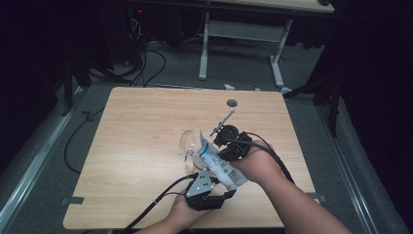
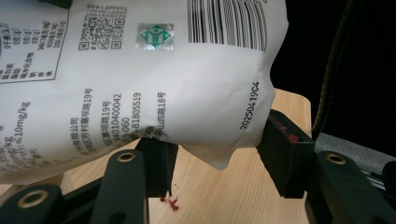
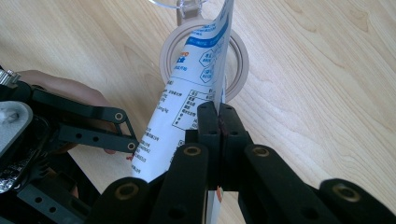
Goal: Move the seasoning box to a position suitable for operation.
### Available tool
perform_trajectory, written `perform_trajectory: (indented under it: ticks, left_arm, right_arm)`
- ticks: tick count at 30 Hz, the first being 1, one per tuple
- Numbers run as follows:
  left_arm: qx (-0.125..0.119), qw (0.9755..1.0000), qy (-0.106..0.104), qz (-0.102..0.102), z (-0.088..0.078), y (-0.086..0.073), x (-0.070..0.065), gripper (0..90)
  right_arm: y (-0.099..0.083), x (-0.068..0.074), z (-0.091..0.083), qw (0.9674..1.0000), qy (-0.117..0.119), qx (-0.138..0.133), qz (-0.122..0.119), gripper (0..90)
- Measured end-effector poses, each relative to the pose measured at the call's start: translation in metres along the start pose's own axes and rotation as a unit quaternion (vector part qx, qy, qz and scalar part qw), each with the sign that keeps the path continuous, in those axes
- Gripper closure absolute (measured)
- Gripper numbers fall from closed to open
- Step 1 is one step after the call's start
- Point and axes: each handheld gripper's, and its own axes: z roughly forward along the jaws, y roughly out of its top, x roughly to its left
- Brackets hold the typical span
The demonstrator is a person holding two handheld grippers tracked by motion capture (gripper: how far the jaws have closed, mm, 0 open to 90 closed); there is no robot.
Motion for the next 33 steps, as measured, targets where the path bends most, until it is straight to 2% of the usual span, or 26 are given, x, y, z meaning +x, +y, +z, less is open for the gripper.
perform_trajectory:
  ticks: [33]
  left_arm:
    - [0.001,1.0,-0.004,-0.006,0.0027,0.0025,0.0003,50.0]
  right_arm:
    - [0.0002,-0.004,0.0014,1.0,-0.002,0.0,-0.004,90.0]
